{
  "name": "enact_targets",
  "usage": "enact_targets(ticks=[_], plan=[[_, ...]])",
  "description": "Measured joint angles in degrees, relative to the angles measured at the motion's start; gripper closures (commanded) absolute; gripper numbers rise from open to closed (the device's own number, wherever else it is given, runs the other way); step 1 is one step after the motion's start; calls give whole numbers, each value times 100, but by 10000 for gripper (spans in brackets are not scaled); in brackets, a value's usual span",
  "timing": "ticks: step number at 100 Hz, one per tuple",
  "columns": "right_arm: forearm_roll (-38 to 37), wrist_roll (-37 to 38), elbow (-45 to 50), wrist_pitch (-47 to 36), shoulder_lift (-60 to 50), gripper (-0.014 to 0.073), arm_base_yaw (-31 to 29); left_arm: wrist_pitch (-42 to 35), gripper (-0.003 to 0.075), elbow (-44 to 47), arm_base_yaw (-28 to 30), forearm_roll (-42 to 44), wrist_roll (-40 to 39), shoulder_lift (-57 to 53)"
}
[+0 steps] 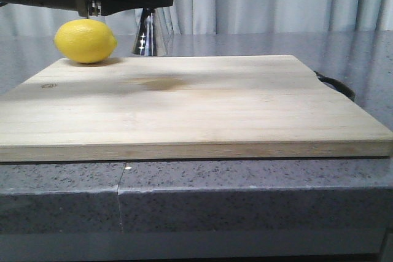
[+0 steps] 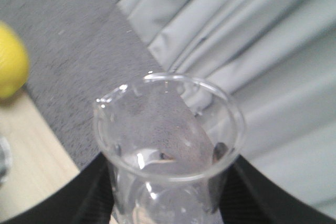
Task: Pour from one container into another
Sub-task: 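Tilt the beaker upright and carry it back toward its spot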
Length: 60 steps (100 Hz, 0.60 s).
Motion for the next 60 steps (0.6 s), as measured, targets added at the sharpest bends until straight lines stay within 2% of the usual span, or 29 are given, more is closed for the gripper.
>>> enact_targets(ticks=[33,49,60], plan=[[0,2191,1263,-901,-937,297,-1068,0,552,0,0,0,0,0],[-11,3078,1993,-1684,-1052,297,-1675,0,552,0,0,0,0,0],[-45,3492,2552,-2504,-1052,297,-2052,0,552,0,0,0,0,0]])
